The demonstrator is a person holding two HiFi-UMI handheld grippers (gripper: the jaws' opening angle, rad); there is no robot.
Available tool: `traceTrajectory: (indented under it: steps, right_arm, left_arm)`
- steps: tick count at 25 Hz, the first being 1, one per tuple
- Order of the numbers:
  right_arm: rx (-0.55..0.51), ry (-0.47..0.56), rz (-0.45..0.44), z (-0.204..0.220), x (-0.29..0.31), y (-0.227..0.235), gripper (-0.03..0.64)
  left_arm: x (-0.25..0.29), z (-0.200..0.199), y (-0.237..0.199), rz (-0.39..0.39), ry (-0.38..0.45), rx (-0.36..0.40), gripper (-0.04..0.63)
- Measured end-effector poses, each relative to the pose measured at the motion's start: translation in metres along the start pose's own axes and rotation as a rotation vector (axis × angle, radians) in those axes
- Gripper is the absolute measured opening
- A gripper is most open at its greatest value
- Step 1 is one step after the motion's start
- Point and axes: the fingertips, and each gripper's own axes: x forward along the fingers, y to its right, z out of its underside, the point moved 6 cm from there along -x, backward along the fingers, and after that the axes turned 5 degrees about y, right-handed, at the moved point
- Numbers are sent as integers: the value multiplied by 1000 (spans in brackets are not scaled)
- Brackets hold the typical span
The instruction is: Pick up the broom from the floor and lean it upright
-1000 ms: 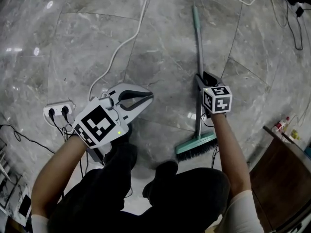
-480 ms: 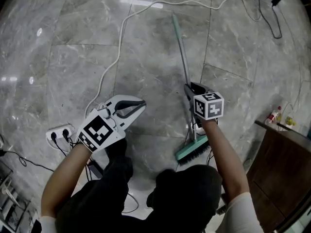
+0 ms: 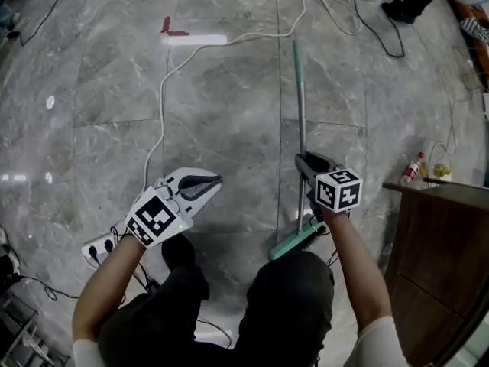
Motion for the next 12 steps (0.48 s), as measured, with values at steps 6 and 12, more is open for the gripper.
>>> traceTrajectory:
  steps: [6, 12]
  right_arm:
    - [91, 88, 70, -12, -66, 25, 81]
    - [165, 165, 137, -11, -136, 35, 81]
  left_arm:
    - [29, -56, 7, 110, 7, 88, 11]
    - [47, -109, 20, 195, 14, 134, 11]
